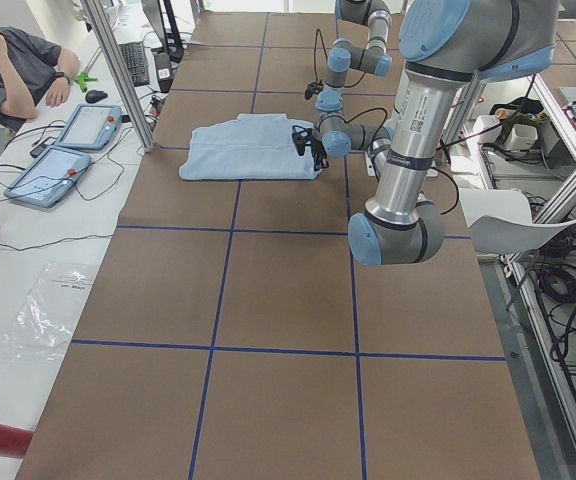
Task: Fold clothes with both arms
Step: 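Move the right gripper to the near shirt corner while the left grips its corner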
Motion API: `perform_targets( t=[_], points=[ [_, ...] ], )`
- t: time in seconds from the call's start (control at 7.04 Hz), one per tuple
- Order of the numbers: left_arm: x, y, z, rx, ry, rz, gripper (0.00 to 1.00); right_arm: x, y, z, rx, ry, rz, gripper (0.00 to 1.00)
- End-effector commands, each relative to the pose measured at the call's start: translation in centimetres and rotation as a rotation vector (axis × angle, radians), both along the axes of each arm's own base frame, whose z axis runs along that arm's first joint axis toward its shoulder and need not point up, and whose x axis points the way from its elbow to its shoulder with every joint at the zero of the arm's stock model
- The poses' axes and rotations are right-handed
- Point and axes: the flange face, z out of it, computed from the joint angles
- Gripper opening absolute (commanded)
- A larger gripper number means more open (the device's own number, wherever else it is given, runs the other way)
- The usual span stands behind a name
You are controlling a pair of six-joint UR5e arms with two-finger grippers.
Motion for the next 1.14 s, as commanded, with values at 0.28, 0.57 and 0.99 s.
perform_targets(
  t=[0.28, 0.57, 0.99],
  points=[
    [-0.2, 0.1, -0.5, 0.000, 0.010, 0.004, 0.00, 0.4, -0.2, -0.2, 0.001, -0.007, 0.002, 0.00],
    [-1.9, 1.0, -2.3, 0.012, 0.049, 0.009, 0.00, 3.4, 0.2, -2.3, 0.012, -0.068, -0.001, 0.00],
    [-4.0, 5.5, -6.1, -0.008, 0.073, 0.080, 0.00, 7.1, 2.8, -5.5, -0.045, -0.179, -0.104, 0.00]
  ],
)
